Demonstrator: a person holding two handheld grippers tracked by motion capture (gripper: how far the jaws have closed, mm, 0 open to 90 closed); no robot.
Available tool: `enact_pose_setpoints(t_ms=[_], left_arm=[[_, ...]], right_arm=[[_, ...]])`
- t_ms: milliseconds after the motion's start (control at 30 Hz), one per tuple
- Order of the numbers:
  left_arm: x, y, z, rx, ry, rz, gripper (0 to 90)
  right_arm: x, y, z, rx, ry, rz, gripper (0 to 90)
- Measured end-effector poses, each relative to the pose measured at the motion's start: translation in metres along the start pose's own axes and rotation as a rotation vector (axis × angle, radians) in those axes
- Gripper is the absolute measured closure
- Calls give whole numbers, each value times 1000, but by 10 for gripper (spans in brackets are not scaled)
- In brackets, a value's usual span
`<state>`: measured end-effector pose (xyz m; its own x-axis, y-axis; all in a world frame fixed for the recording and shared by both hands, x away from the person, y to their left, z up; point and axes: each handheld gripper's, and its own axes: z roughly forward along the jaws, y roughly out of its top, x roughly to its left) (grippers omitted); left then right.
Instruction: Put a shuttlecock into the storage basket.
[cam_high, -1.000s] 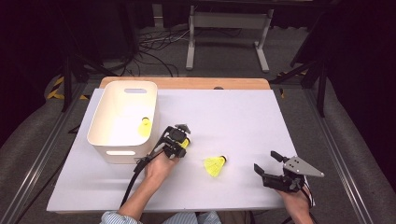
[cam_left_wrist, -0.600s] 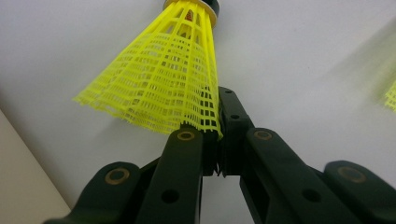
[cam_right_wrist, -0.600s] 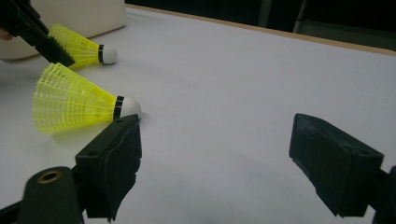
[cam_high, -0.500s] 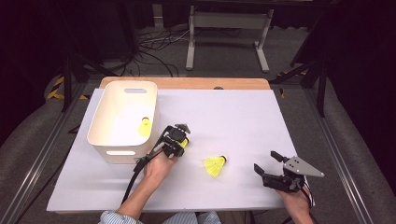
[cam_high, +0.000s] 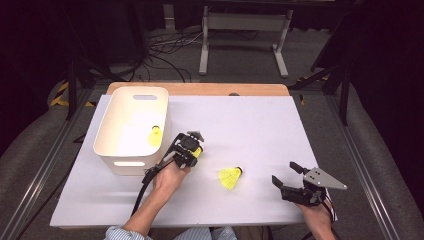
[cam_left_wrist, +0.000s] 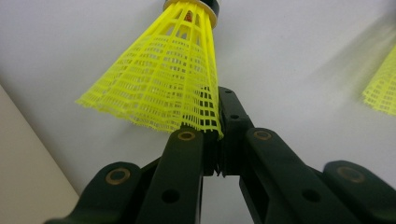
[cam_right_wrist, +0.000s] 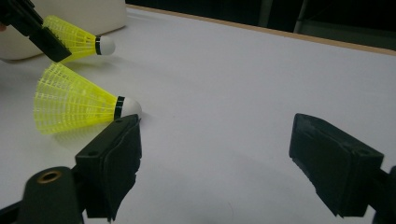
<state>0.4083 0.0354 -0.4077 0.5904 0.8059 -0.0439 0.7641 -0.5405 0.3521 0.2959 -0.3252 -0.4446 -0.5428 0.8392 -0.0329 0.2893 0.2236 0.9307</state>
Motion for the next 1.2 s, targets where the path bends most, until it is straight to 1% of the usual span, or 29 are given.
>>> enact_pose_setpoints(t_ms=[33, 167, 200, 233, 367, 600, 667, 867, 933, 1000, 1033, 1200], left_arm=[[-1, 0, -1, -4, -6, -6, 885], [-2, -1, -4, -11, -9, 5, 884], [-2, 0, -5, -11, -5, 9, 884], [-3, 0, -6, -12, -8, 2, 884], [-2, 0, -9, -12, -9, 7, 884], [-2, 1, -11, -15, -3, 1, 884], [-2, 1, -12, -14, 2, 9, 884], [-4, 3, -16, -16, 3, 11, 884], [-5, 3, -18, -22, -1, 3, 884], [-4, 4, -21, -26, -13, 7, 884], [-4, 4, -22, -31, -18, -1, 884], [-5, 6, -27, -38, -8, 10, 884]], right_arm=[[0, 0, 0, 0, -1, 3, 174], [0, 0, -2, -9, -2, 9, 173], [0, 0, -2, -12, -3, 12, 173], [0, 0, -3, -12, -4, 13, 173], [0, 0, -3, -13, -6, 16, 173], [1, 0, -2, -7, 1, 10, 173], [1, 0, -2, -8, 1, 12, 173], [2, 0, -1, -6, 5, 8, 173], [2, 0, -2, -5, 4, 7, 174], [2, 0, -1, -6, 6, 8, 174], [2, 0, -1, -6, 6, 8, 174], [2, 0, -1, -6, 7, 4, 174]])
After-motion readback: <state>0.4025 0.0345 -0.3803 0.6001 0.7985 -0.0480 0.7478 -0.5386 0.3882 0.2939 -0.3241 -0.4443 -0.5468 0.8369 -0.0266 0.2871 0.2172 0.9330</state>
